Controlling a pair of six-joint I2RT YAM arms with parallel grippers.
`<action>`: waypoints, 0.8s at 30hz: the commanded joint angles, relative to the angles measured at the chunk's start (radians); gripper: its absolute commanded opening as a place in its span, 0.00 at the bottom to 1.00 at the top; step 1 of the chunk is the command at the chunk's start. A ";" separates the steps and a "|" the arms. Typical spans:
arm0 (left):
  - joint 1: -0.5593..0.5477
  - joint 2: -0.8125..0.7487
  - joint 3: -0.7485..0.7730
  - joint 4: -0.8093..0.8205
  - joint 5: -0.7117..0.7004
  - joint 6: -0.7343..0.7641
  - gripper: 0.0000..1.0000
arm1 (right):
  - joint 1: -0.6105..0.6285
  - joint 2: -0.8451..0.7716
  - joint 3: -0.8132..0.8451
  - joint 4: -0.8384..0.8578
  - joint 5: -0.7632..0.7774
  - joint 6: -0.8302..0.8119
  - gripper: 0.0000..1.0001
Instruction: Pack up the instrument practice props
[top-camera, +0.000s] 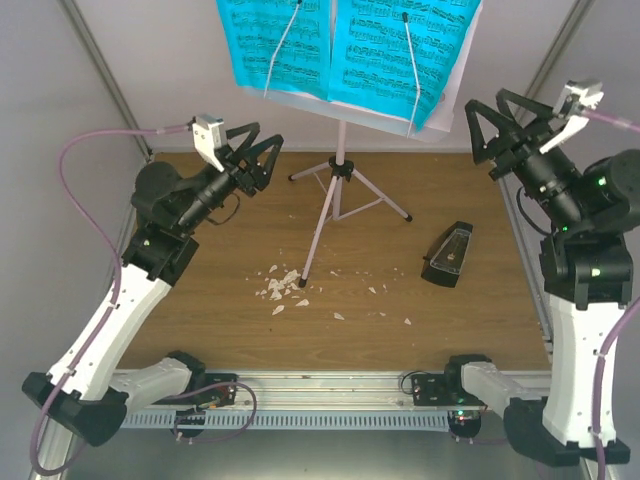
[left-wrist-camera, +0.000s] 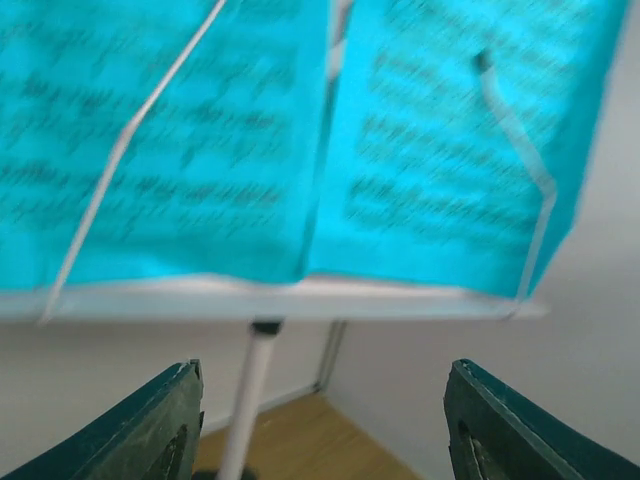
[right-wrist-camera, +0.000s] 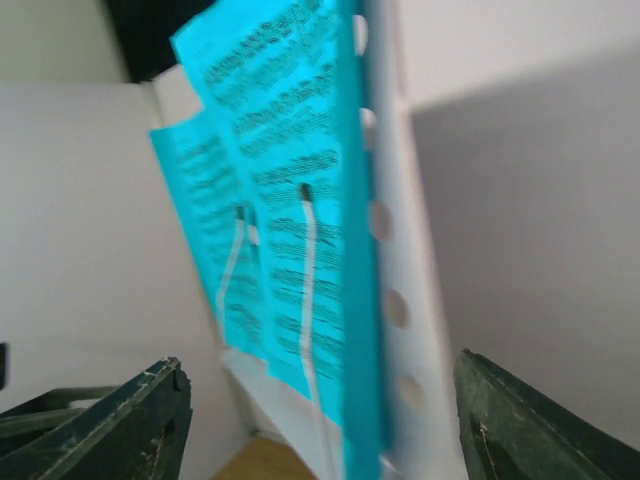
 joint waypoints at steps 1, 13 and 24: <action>-0.064 0.075 0.131 -0.031 0.096 -0.048 0.67 | -0.005 0.097 0.086 0.031 -0.233 0.130 0.70; -0.283 0.413 0.529 0.061 0.160 -0.138 0.66 | -0.006 0.219 0.141 0.115 -0.301 0.205 0.49; -0.335 0.734 0.937 0.072 0.162 -0.267 0.59 | -0.006 0.257 0.154 0.159 -0.267 0.204 0.41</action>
